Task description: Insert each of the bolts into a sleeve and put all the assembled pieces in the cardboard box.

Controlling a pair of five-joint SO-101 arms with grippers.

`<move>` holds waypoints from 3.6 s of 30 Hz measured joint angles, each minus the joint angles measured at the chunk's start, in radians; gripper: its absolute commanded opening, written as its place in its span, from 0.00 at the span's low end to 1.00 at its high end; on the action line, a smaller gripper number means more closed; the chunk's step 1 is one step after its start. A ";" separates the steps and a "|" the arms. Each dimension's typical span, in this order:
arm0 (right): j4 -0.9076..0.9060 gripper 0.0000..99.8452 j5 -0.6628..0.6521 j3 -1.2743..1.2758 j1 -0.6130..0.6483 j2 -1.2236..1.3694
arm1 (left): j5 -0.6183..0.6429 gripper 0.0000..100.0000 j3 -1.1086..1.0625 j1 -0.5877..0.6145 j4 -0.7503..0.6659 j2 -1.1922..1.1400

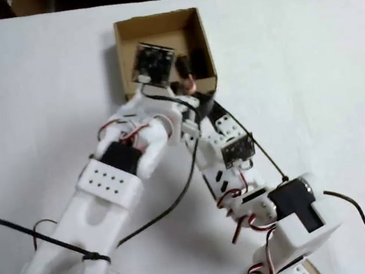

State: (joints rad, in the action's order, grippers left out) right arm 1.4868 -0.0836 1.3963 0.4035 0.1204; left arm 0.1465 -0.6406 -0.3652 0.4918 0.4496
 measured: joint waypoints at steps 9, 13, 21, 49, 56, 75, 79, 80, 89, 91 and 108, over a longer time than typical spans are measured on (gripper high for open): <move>0.002 0.02 0.000 -0.002 0.000 -0.002 | -0.041 0.26 0.014 0.049 0.000 0.000; -0.003 0.02 0.000 -0.002 -0.002 0.005 | -0.041 0.26 0.123 0.057 0.000 0.000; -0.140 0.02 0.000 -0.074 -0.020 0.005 | -0.041 0.26 0.295 0.215 0.017 0.101; -1.849 0.02 0.058 -0.712 -0.041 -0.491 | -0.054 0.26 -0.229 0.586 0.325 0.130; -1.903 0.02 0.017 -0.916 -0.041 -0.308 | -0.054 0.26 -0.341 0.586 0.218 0.130; -2.197 0.02 0.017 -1.827 -0.043 0.468 | -0.054 0.26 -0.430 0.586 0.141 0.130; -2.239 0.02 0.017 -1.990 -0.043 0.598 | -0.054 0.26 -0.433 0.586 0.141 0.130; -2.251 0.02 0.017 -2.033 -0.043 0.628 | -0.054 0.26 -0.433 0.586 0.141 0.130; -2.383 0.02 0.017 -2.363 -0.044 0.884 | -0.054 0.26 -0.433 0.586 0.141 0.130; -2.409 0.02 0.017 -2.410 -0.044 0.924 | -0.054 0.26 -0.433 0.586 0.141 0.130; -2.449 0.02 0.017 -2.524 -0.048 1.045 | -0.054 0.26 -0.433 0.586 0.141 0.130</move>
State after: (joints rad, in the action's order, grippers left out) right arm -0.9620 -0.0667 -1.1278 0.3560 1.1653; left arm 0.0928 -1.0733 0.2209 0.6329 0.5800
